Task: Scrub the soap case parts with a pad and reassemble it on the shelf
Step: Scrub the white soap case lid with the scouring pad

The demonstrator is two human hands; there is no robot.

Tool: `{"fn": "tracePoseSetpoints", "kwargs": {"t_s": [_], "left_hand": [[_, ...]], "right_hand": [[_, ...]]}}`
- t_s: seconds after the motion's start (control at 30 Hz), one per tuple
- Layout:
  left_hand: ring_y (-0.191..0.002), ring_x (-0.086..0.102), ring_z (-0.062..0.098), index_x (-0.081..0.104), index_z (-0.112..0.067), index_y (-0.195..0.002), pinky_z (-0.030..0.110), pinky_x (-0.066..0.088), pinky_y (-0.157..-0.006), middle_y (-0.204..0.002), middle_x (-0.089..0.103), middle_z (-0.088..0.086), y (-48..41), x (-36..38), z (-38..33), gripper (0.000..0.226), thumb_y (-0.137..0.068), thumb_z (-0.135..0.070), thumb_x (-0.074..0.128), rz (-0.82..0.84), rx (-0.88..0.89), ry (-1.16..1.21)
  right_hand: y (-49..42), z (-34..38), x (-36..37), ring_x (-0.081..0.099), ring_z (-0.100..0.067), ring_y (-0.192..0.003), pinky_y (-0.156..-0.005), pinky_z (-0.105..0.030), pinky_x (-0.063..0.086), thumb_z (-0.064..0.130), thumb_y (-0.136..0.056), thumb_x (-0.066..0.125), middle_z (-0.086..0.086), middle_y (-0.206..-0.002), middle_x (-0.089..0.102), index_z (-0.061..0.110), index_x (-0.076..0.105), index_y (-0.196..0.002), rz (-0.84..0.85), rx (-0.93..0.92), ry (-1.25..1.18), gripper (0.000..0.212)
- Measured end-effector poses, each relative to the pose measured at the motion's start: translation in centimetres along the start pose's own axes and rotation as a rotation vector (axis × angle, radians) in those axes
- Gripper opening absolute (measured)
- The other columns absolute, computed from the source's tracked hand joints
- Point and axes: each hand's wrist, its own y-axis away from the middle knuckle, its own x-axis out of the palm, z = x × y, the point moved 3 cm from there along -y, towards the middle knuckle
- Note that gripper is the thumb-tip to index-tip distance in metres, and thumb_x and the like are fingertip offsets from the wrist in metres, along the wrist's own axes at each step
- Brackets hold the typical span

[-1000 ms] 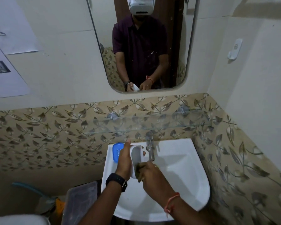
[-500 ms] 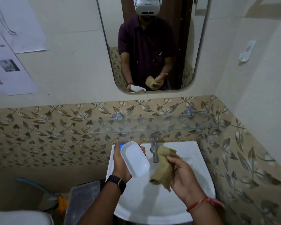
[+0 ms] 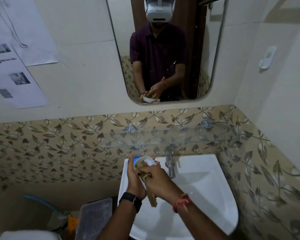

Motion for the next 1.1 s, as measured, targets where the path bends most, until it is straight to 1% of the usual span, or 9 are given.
{"fn": "tracePoseSetpoints", "kwargs": {"t_s": [0.07,0.13,0.27,0.4,0.5,0.7,0.8,0.93,1.1], "left_hand": [[-0.084,0.073,0.029,0.083,-0.008,-0.092,0.043,0.058,-0.084,-0.093,0.075,0.015,0.0,-0.3,-0.5,0.079,-0.058,-0.078,0.074,0.000,-0.027,0.031],[-0.085,0.076,0.026,0.084,-0.014,-0.085,0.041,0.059,-0.079,-0.095,0.077,0.011,-0.4,-0.3,-1.1,0.067,-0.072,-0.077,0.065,-0.012,0.001,-0.025],[-0.080,0.069,0.031,0.077,-0.008,-0.097,0.042,0.056,-0.078,-0.088,0.073,0.013,-0.3,-0.2,-2.1,0.069,-0.069,-0.072,0.074,0.036,-0.034,0.018],[-0.089,0.067,0.031,0.074,-0.011,-0.111,0.044,0.056,-0.080,-0.095,0.076,0.013,-0.7,-1.2,-2.8,0.066,-0.089,-0.069,0.053,-0.033,-0.005,0.063],[-0.092,0.063,0.032,0.071,-0.014,-0.111,0.044,0.051,-0.082,-0.095,0.075,0.011,-0.5,-1.2,-2.0,0.052,-0.099,-0.056,0.042,-0.092,0.023,0.094],[-0.076,0.057,0.029,0.068,-0.008,-0.096,0.043,0.048,-0.087,-0.083,0.062,0.010,0.1,0.0,-1.5,0.036,-0.079,-0.039,0.063,0.021,0.025,0.079],[-0.075,0.064,0.029,0.078,-0.007,-0.085,0.042,0.050,-0.083,-0.083,0.067,0.013,0.1,0.7,-0.9,0.038,-0.090,-0.037,0.056,-0.012,0.058,-0.074],[-0.077,0.066,0.026,0.077,-0.007,-0.088,0.039,0.054,-0.076,-0.088,0.071,0.016,1.3,3.4,-0.6,0.039,-0.082,-0.040,0.057,0.090,0.079,-0.325],[-0.084,0.065,0.034,0.067,0.008,-0.097,0.042,0.057,-0.076,-0.091,0.067,0.026,2.8,5.2,-0.8,0.046,-0.080,-0.034,0.058,0.251,0.372,-0.533]], "right_hand": [[0.3,-0.3,-1.5,0.064,-0.026,-0.094,-0.069,-0.023,0.049,0.011,-0.091,0.048,-0.009,-0.109,0.067,0.010,0.069,-0.118,0.212,0.048,0.204,0.034],[0.8,-1.2,-2.8,0.064,-0.033,-0.087,-0.067,-0.030,0.050,0.018,-0.091,0.050,-0.012,-0.094,0.064,0.003,0.068,-0.110,0.313,0.093,0.392,0.030],[1.9,-4.5,-5.9,0.053,-0.018,-0.064,-0.053,-0.025,0.039,0.019,-0.086,0.057,-0.006,-0.080,0.057,0.011,0.056,-0.080,0.147,0.271,0.437,0.010],[3.2,-7.8,-7.9,0.045,-0.014,-0.054,-0.050,-0.025,0.033,0.011,-0.084,0.056,0.002,-0.055,0.047,0.018,0.043,-0.051,0.050,0.396,0.302,0.037],[4.2,-8.5,-7.2,0.052,-0.009,-0.047,-0.044,-0.017,0.035,0.010,-0.084,0.057,0.010,-0.043,0.053,0.024,0.057,-0.047,-0.016,0.373,0.025,0.040],[5.4,-9.0,-5.1,0.065,-0.001,-0.056,-0.047,-0.017,0.045,0.011,-0.089,0.057,0.011,-0.075,0.074,0.046,0.078,-0.088,-0.222,0.250,-0.394,0.041],[4.9,-8.3,-4.2,0.064,-0.004,-0.074,-0.066,-0.020,0.051,0.007,-0.090,0.055,0.012,-0.082,0.061,0.050,0.074,-0.098,-0.255,0.009,-0.213,0.048],[3.7,-7.1,-0.3,0.067,-0.019,-0.089,-0.080,-0.028,0.056,0.000,-0.090,0.046,0.000,-0.110,0.057,0.028,0.067,-0.122,-0.111,-0.091,0.101,0.048],[3.4,-7.2,2.6,0.054,-0.018,-0.088,-0.075,-0.019,0.035,-0.001,-0.086,0.039,-0.003,-0.112,0.055,0.020,0.058,-0.099,-0.123,-0.020,0.246,0.031]]}}
